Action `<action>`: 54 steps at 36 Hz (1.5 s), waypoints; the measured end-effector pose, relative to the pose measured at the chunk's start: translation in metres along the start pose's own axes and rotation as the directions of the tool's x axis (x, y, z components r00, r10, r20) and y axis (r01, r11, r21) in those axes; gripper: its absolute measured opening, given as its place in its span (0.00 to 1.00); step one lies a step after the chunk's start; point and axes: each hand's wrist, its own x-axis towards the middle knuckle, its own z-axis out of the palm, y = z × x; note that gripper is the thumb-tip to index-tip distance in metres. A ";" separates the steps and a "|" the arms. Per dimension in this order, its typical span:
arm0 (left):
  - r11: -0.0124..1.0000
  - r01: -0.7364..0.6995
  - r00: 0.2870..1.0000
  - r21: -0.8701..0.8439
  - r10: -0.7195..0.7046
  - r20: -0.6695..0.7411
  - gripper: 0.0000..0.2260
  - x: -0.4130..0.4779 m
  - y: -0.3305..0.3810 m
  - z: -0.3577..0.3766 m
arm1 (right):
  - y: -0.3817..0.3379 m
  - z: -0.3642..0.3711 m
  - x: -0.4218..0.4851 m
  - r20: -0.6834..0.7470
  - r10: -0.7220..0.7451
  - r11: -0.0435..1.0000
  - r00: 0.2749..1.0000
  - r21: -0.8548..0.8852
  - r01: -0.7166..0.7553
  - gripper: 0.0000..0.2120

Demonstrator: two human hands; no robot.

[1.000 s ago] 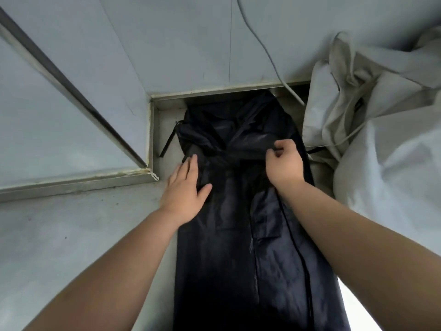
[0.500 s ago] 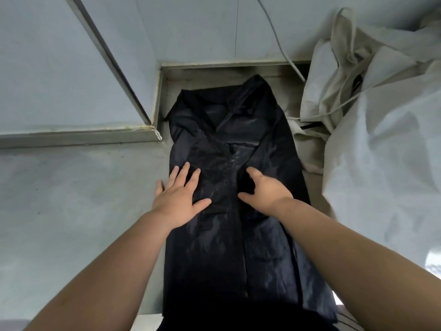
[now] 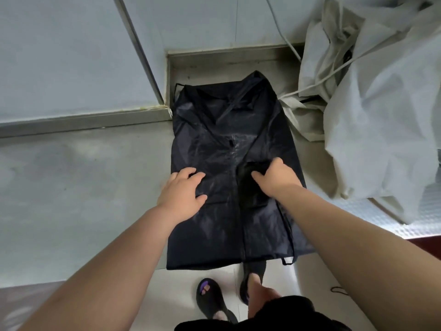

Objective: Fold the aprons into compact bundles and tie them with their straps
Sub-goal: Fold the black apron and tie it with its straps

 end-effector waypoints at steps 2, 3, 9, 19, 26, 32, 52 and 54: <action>0.991 0.014 1.000 -0.136 -0.011 0.024 0.25 -0.001 0.002 0.003 | 0.000 0.001 0.003 0.054 -0.020 1.000 0.998 0.007 0.020 0.24; 0.984 0.016 1.000 -0.178 -0.011 0.027 0.24 -0.001 0.003 0.004 | 0.001 0.003 0.006 0.057 -0.032 0.999 0.998 0.029 0.030 0.20; 0.932 0.008 0.999 -0.362 0.007 0.039 0.22 0.012 0.020 0.003 | -0.007 -0.002 0.016 0.096 -0.119 0.967 0.988 0.236 0.094 0.14; 0.490 0.173 0.985 -0.854 -0.109 0.137 0.12 0.041 0.064 -0.010 | -0.039 -0.031 0.015 0.353 -0.381 0.859 0.854 0.477 0.186 0.17; 0.591 0.226 0.972 -0.774 -0.190 0.139 0.08 0.051 0.047 -0.020 | -0.045 -0.031 0.055 0.002 -0.382 0.902 0.924 0.217 0.373 0.11; 0.743 0.199 0.961 -0.640 -0.277 -0.023 0.10 0.057 0.023 -0.020 | -0.073 -0.008 0.071 0.180 -0.461 0.885 0.869 0.021 0.466 0.25; 0.828 0.321 0.881 -0.460 -0.439 -0.175 0.09 0.086 0.005 -0.032 | -0.037 -0.054 0.080 -0.154 0.180 0.438 0.971 0.897 0.061 0.14; 0.830 0.331 0.870 -0.449 -0.453 -0.194 0.10 0.089 0.005 -0.033 | -0.028 -0.057 0.080 -0.191 0.278 0.452 0.941 0.891 0.047 0.11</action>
